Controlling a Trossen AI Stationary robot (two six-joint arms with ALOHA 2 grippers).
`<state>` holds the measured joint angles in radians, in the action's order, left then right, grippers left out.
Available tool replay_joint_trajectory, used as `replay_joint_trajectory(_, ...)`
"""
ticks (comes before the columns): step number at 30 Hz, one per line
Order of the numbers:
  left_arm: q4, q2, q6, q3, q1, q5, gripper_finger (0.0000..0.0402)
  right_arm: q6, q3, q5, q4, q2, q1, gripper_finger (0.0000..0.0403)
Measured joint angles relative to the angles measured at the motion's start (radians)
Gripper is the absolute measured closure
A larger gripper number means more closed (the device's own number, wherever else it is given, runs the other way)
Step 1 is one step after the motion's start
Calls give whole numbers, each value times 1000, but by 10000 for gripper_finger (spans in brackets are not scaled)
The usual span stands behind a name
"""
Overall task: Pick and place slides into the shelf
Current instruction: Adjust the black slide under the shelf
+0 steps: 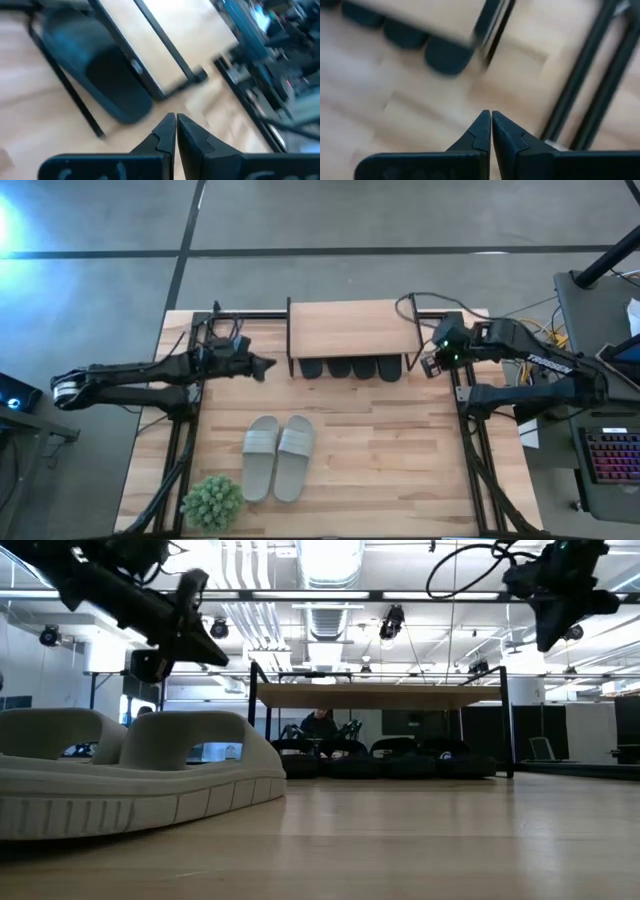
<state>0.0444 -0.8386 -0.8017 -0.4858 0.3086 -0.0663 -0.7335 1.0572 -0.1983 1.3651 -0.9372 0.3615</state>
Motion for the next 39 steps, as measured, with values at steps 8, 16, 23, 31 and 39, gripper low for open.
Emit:
replay_joint_trajectory(8,16,-6,-30,-5,-244,-20,400,-234,-75,135,-2,-53,-272,394)
replay_joint_trajectory(16,17,-84,-57,-4,-391,-154,400,-419,-206,94,-201,-150,-492,394)
replay_joint_trajectory(23,6,-134,-57,-8,-398,-178,400,-453,-332,-11,-513,-290,-498,394)
replay_joint_trajectory(31,-15,-152,-56,-8,-398,-201,400,-482,-360,-170,-578,-451,-478,394)
replay_joint_trajectory(39,-12,-147,-56,-6,-398,-245,400,-414,-360,-286,-683,-583,-431,394)
